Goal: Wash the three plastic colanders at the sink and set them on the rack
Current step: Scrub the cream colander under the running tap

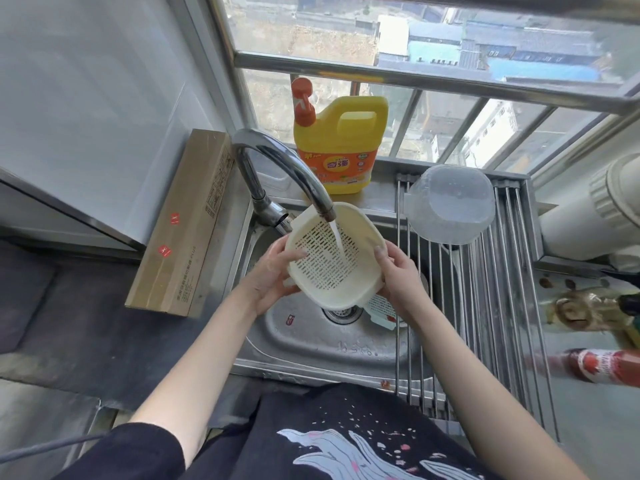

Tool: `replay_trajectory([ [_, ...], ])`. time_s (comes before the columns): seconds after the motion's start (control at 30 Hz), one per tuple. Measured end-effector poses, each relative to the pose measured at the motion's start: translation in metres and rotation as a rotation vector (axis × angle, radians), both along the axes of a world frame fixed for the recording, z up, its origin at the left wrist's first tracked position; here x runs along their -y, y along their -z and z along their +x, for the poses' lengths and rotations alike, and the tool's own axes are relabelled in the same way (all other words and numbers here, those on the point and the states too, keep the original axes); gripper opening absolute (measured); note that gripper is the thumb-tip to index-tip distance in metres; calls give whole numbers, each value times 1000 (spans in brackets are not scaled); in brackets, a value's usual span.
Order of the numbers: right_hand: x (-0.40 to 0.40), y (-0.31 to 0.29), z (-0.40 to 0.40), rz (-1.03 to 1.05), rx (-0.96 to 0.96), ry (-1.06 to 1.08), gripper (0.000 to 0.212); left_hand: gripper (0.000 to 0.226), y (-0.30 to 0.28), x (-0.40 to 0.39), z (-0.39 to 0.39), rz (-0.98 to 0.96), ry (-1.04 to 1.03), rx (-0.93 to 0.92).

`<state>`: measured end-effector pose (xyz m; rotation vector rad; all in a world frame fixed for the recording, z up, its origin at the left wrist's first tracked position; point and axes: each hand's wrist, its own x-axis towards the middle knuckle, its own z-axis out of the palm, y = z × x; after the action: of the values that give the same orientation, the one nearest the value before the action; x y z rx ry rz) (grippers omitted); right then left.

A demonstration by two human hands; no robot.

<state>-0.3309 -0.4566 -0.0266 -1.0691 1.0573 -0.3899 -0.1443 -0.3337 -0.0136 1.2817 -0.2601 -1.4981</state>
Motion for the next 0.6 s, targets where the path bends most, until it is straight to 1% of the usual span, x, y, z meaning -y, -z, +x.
replay_trajectory([
  [0.07, -11, 4, 2, -42, 9, 56, 22, 74, 0, -7, -2, 123, 64, -53],
  [0.13, -25, 11, 5, -53, 25, 129, 27, 67, 1, -13, -5, 144, 66, -99],
  [0.2, -38, 15, 6, 52, 128, 231, 41, 51, 4, -13, -11, 162, -1, -116],
  [0.23, -42, 15, 7, 111, 185, 284, 46, 47, 7, -14, -13, 189, -42, -132],
  [0.3, -47, 15, 7, 196, 260, 367, 52, 46, 13, -16, -18, 258, -83, -180],
  [0.33, -48, 16, 6, 203, 264, 375, 53, 47, 16, -17, -21, 292, -75, -184],
  [0.37, -48, 16, 5, 179, 227, 352, 55, 48, 18, -18, -24, 324, -56, -155],
  [0.43, -44, 13, -1, 69, 37, 198, 55, 50, 20, -16, -28, 360, -12, -19],
  [0.5, -37, 8, -11, 31, -166, 6, 45, 53, 22, -13, -28, 353, 4, 216],
  [0.53, -33, 5, -16, 70, -247, -41, 36, 52, 22, -11, -27, 327, 12, 370],
  [0.57, -28, 3, -22, 135, -295, -44, 27, 50, 22, -9, -25, 297, 48, 554],
  [0.6, -23, 0, -27, 221, -299, -5, 23, 49, 21, -7, -25, 264, 112, 756],
])
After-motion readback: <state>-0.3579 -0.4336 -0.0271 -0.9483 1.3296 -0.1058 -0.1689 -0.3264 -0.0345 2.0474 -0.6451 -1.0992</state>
